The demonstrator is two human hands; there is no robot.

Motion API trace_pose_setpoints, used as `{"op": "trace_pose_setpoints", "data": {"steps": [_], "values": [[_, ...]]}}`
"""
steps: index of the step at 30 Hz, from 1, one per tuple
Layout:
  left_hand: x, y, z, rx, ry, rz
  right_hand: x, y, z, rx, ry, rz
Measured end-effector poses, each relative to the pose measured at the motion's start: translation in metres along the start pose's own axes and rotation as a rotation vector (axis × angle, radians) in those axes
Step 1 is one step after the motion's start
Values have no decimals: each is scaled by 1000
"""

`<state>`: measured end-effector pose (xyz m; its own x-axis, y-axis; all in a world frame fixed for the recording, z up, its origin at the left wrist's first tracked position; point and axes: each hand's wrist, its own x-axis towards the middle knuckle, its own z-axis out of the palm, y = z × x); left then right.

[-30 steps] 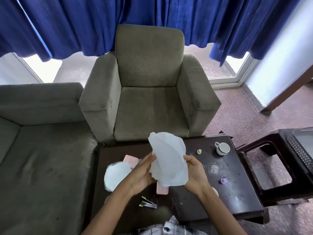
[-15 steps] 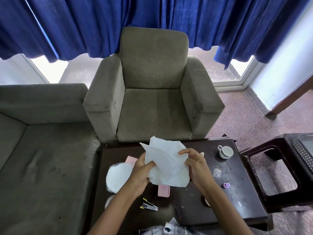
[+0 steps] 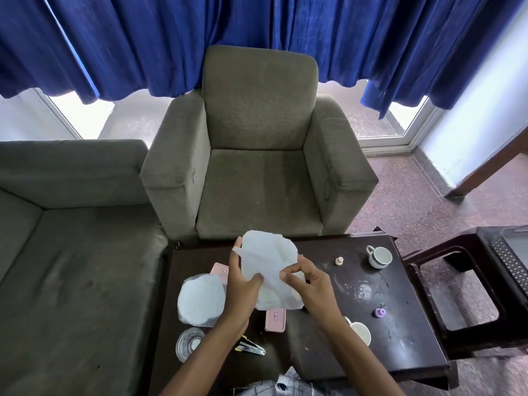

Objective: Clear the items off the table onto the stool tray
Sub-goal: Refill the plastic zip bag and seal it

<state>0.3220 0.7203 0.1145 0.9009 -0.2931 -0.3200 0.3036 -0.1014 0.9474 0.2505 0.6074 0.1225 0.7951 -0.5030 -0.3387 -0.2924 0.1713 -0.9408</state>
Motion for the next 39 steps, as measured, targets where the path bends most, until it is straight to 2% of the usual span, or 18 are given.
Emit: {"op": "trace_pose_setpoints", "data": {"steps": [2,5,7,11,14,16,18,20,22,24,27,30,32,35,39], "values": [[-1,3,-3,13,34,-1,2,3,0,47,64,7],[-3,11,-8,47,51,22,4,7,-1,-63,192,3],[-4,16,-10,66,59,37,6,11,-1,-89,199,-13],[-4,21,-17,109,59,81,7,18,-1,53,140,212],[-6,27,-22,231,22,192,9,20,-4,172,174,324],[-10,32,-25,371,-41,242,7,14,-1,144,252,216],[-12,35,-27,495,-84,236,0,1,7,9,309,-74],[-12,34,-28,543,-98,255,-5,-12,18,-174,262,-375],[-13,34,-29,544,-95,255,-1,-12,31,-356,139,-443],[-14,37,-31,494,-94,225,6,-7,38,-309,55,-248],[-18,49,-33,272,-150,141,16,-1,29,176,-171,168],[-20,54,-41,-31,-264,-30,14,5,15,629,-486,403],[-20,54,-46,-176,-352,-133,12,9,13,757,-606,432],[-19,51,-52,-246,-417,-192,12,9,10,783,-654,407],[-17,45,-58,-149,-342,-127,17,2,-4,645,-519,328]]}}
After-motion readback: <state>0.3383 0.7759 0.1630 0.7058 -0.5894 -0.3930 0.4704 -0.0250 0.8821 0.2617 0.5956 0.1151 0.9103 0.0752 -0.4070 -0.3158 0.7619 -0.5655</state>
